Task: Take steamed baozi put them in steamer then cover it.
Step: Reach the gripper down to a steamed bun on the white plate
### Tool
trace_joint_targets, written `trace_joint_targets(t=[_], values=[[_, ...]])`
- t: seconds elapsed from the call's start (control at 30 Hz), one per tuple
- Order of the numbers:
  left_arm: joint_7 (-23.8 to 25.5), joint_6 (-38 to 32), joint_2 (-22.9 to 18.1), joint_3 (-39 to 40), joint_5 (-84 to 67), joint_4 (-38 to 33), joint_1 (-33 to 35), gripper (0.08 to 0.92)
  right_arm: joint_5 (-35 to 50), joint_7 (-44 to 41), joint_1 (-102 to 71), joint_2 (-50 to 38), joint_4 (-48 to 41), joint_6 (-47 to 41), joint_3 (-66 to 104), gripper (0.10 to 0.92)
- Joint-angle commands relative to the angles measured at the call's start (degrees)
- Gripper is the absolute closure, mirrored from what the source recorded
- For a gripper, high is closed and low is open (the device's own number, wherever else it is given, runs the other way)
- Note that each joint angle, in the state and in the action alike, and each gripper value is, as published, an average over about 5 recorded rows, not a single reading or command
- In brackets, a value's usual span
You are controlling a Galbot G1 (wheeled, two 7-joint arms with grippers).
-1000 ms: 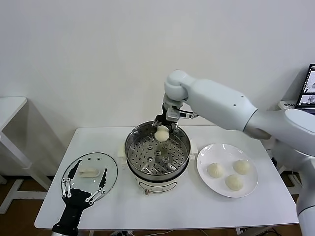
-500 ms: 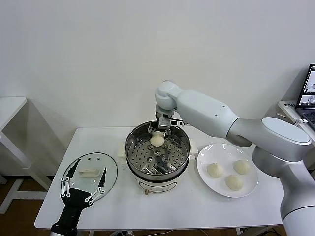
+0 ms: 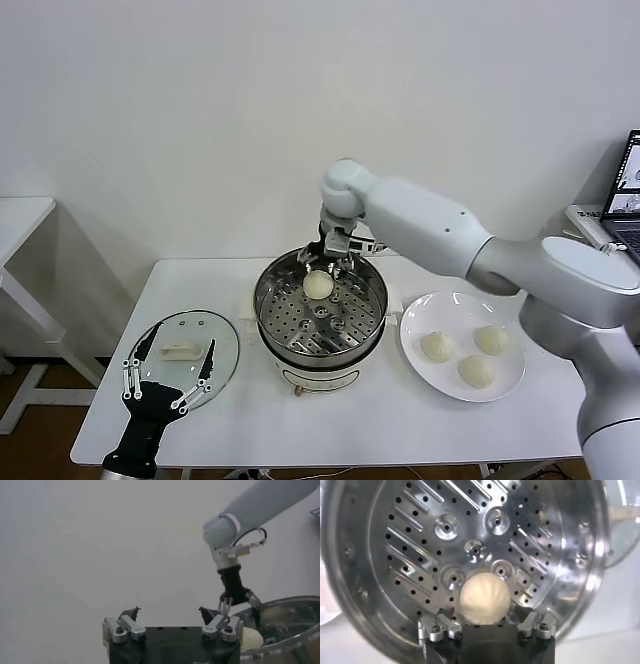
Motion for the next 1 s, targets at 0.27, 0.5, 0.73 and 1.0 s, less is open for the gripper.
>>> trace_joint_targets(t=[0.27,0.5,0.73,1.0], values=[[0.07,-0.02,0.68,1.29,0.16,1.07,-0.79,0.177,37.85,-3.94,13.34,-24.99,2.59,-35.39,-15.62,0.203],[0.03,0.25,0.97,1.72,0.27,1.47,-1.21,0.177,38.79,1.56,6.77,-30.66,5.41,-40.02,-23.08,0.203],[-0.15,0.59,0.53,1.63,0.7,1.57,-1.09,0.177,36.9,6.29,0.25,-31.61,9.04,-43.03,-25.23,0.203],[-0.33,0.65,0.0,1.76,1.29,1.4,-0.62,0.177,34.91,9.24,-4.45,-29.87,7.62,-44.05,-23.62,0.203]])
